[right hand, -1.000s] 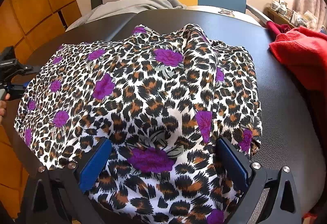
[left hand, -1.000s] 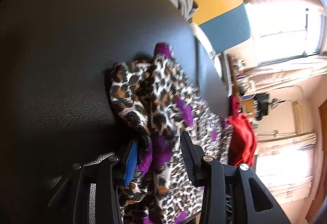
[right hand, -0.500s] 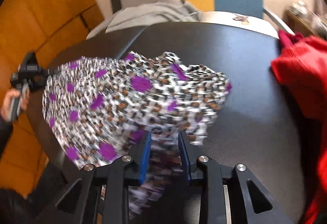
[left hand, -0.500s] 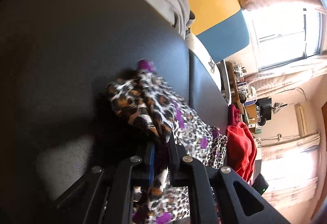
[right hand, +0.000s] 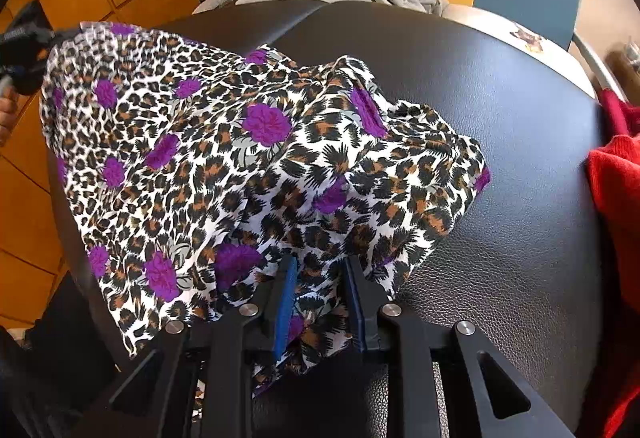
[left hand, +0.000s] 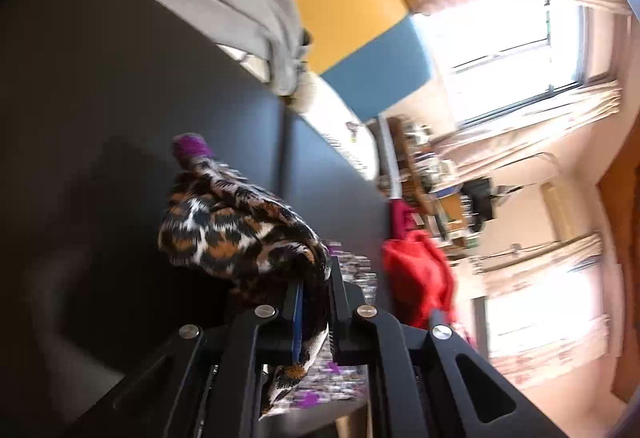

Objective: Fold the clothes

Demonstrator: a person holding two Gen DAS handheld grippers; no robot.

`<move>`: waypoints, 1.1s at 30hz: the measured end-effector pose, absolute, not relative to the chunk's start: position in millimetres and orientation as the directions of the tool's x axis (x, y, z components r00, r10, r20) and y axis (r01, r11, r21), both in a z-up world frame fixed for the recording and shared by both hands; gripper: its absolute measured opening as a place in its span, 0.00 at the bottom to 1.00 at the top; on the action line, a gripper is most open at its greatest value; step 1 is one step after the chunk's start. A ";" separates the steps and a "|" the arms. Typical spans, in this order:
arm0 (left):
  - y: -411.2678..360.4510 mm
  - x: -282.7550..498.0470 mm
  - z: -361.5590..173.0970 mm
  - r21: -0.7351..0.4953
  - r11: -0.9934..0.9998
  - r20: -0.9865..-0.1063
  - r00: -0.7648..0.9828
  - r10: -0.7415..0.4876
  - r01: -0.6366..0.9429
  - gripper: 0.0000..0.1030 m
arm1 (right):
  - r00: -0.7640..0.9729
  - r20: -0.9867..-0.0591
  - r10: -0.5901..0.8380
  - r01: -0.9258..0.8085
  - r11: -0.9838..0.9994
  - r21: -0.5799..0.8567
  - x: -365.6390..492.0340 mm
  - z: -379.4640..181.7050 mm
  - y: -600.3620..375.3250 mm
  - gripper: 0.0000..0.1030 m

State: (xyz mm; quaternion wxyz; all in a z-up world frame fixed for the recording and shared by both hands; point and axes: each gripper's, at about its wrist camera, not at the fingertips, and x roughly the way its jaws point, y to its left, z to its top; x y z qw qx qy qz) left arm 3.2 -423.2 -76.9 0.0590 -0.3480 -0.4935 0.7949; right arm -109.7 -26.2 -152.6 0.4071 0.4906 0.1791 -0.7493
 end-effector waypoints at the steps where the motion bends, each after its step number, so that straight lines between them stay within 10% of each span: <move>1: -415.4 0.7 -71.4 -0.834 -0.499 -0.481 -0.754 0.448 0.235 0.08 | -0.189 -0.875 -0.446 0.779 -0.611 0.143 -110.5 -153.3 -22.6 0.23; 11: -287.9 -79.3 -34.8 -0.813 -0.560 -0.501 -0.684 0.531 0.161 0.08 | -0.177 -0.804 -0.568 0.722 -0.630 0.286 -118.4 -161.0 17.8 0.24; 20: -162.3 -158.0 -121.7 -0.701 -0.686 -0.695 -0.405 0.594 0.195 0.08 | -0.169 -0.725 -0.668 0.666 -0.620 0.416 -126.4 -166.4 60.3 0.24; 28: -151.5 -146.6 -100.0 -0.849 -0.505 -0.523 -0.392 0.757 0.158 0.20 | -0.167 -0.687 -0.707 0.627 -0.614 0.480 -132.0 -166.6 94.7 0.24; 33: -193.7 -122.8 -48.2 -0.834 -0.547 -0.500 -0.507 0.702 0.065 0.23 | -0.236 -0.693 -0.681 0.616 -0.657 0.436 -122.2 -142.4 138.9 0.54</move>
